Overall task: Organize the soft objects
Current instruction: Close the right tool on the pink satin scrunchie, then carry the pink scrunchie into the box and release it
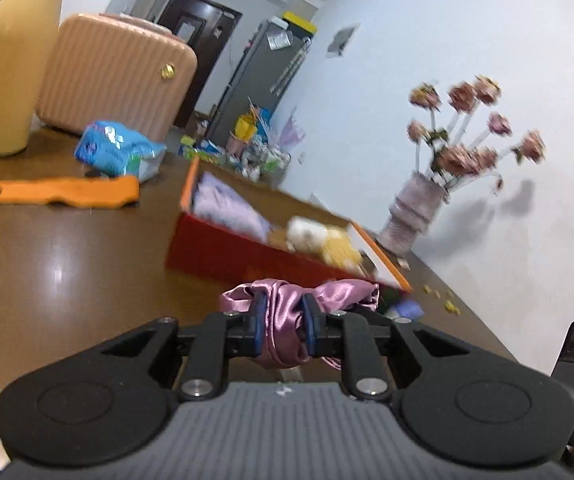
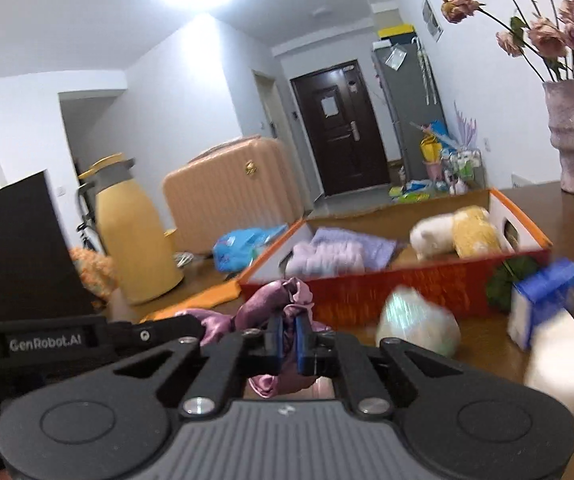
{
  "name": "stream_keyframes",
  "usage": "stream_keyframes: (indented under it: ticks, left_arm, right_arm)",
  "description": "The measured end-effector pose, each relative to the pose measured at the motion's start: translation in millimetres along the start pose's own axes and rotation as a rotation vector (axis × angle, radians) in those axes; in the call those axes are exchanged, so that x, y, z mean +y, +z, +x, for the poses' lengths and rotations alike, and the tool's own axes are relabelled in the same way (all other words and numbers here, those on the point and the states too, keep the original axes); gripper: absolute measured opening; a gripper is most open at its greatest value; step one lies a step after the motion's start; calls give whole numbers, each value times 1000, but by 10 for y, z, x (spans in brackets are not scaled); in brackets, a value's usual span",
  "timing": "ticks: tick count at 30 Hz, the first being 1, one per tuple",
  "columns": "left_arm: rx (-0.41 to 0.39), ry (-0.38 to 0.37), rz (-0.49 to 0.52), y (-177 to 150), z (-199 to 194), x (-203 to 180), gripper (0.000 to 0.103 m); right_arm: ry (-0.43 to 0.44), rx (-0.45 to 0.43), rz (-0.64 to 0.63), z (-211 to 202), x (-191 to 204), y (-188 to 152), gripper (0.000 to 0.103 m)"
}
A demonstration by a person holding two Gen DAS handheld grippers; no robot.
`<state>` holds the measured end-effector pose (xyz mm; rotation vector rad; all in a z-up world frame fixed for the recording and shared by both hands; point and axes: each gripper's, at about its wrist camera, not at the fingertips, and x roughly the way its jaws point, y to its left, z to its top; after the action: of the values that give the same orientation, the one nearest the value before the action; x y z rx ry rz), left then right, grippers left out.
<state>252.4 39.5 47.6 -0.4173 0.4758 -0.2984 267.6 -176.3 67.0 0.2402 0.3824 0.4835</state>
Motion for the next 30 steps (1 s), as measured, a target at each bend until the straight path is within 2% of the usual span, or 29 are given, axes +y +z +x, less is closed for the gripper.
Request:
stream_keyframes:
  ticks: [6,9,14,20,22,25,27,30]
  left_arm:
    - [123,-46,19,-525,-194,-260,19]
    - [150,-64,46,-691,-256,-322,20]
    - [181,-37,103,-844,-297,-430,28]
    - [198,-39,102,-844,-249,-413,25]
    - [201,-51,93,-809,-219,-418,21]
    - [177,-108,55,-623,-179,-425,18]
    - [130,-150,63,-394,-138,-452,18]
    - [61,-219,61,98,31,-462,18]
  right_arm:
    - [-60,79,39,-591,-125,-437,6]
    - [-79,84,45,-801,-180,-591,6]
    - [-105,109,83,-870,-267,-796,7]
    - [-105,126,93,-807,-330,-810,7]
    - [-93,131,107,-786,-352,-795,7]
    - [-51,126,161,-762,-436,-681,6]
    - [-28,76,182,-766,-478,-497,6]
    - [4,-30,139,-740,-497,-87,6]
